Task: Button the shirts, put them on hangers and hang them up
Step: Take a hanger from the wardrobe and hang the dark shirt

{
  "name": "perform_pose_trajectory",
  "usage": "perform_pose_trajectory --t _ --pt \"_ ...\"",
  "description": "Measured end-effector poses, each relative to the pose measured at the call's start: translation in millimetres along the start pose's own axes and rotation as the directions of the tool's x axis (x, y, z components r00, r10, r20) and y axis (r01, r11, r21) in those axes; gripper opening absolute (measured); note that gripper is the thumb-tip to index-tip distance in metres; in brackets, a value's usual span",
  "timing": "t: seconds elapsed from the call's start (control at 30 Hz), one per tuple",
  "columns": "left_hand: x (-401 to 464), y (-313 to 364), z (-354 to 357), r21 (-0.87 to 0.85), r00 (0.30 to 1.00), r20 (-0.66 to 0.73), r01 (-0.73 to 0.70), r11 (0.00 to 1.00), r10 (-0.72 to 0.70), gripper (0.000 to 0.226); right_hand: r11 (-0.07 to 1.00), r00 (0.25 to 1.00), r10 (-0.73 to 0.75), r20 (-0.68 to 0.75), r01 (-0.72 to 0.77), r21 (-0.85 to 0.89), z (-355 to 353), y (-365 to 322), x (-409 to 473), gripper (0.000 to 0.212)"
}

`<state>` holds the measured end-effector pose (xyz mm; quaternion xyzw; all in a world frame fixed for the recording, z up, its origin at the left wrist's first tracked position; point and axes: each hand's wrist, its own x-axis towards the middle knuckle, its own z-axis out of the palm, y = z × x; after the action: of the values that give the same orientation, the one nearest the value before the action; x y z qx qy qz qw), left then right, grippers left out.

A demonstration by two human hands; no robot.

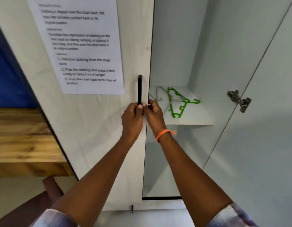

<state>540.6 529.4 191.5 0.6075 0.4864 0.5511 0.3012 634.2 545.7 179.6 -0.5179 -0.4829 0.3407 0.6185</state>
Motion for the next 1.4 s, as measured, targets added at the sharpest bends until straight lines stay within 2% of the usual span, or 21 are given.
perform_pose_trajectory --t 0.17,0.3,0.43,0.5,0.67,0.83,0.9,1.0,1.1,1.17,1.23,1.27,1.33,1.4 --pt "-67.5 19.1 -28.5 -0.073 0.999 -0.049 -0.013 0.997 0.009 0.017 0.993 0.993 -0.12 0.015 0.121 -0.017 -9.4 -9.8 -66.1 0.018" --pt "-122.9 23.0 -69.8 -0.086 0.986 -0.169 -0.023 0.996 0.008 0.017 0.972 0.971 -0.236 0.027 0.235 0.022 5.8 -25.2 -141.5 0.014" --pt "-165.1 27.8 -118.1 -0.026 0.947 -0.32 -0.042 0.999 0.032 0.012 0.955 0.952 -0.297 0.072 0.297 0.015 35.9 -34.9 -197.8 0.017" --pt "-184.4 30.3 -142.6 0.02 0.914 -0.401 -0.05 0.999 0.054 0.019 0.944 0.94 -0.326 0.1 0.33 -0.021 52.5 -39.4 -220.5 0.021" --pt "-209.3 29.3 -208.3 0.099 0.856 -0.514 -0.007 0.995 0.057 0.019 0.922 0.912 -0.346 0.219 0.373 -0.099 98.2 -53.6 -263.7 0.027" --pt "-221.5 22.2 -274.0 0.038 0.851 -0.525 0.042 0.998 -0.016 0.033 0.912 0.907 -0.347 0.239 0.386 -0.14 152.0 -64.9 -302.0 0.03" --pt "-224.4 18.6 -290.4 -0.023 0.837 -0.544 0.053 0.998 -0.057 0.023 0.907 0.9 -0.36 0.243 0.399 -0.135 172.3 -67.0 -312.0 0.029" --pt "-229.7 14.0 -312.1 -0.078 0.835 -0.534 0.105 0.991 -0.131 0.038 0.922 0.903 -0.339 0.265 0.374 -0.096 202.9 -67.0 -327.5 0.024" --pt "-234.6 7.4 -324.1 -0.07 0.852 -0.506 0.118 0.991 -0.137 0.042 0.932 0.917 -0.317 0.243 0.348 -0.096 218.4 -68.0 -336.6 0.022" --pt "-241.0 8.4 -324.4 0.049 0.836 -0.544 0.121 0.991 -0.075 0.037 0.942 0.917 -0.301 0.262 0.329 -0.07 218.3 -71.3 -336.4 0.02" --pt "-250.2 13.4 -318.7 0.223 0.779 -0.62 0.061 0.973 0.093 0.028 0.95 0.907 -0.284 0.312 0.31 -0.033 212.8 -71.4 -331.9 0.013" --pt "-254.0 18.3 -313.7 0.273 0.768 -0.614 -0.009 0.962 0.181 0.024 0.95 0.904 -0.281 0.323 0.309 -0.04 208.3 -69.8 -329.2 0.009" --pt "-257.2 24.0 -301.0 0.301 0.798 -0.524 -0.155 0.941 0.299 0.018 0.95 0.909 -0.271 0.316 0.306 -0.067 196.1 -65.4 -324.3 0.012" --pt "-255.5 26.1 -284.9 0.327 0.831 -0.426 -0.228 0.917 0.359 0.019 0.958 0.923 -0.247 0.296 0.278 -0.068 181.5 -59.7 -316.6 0.009"
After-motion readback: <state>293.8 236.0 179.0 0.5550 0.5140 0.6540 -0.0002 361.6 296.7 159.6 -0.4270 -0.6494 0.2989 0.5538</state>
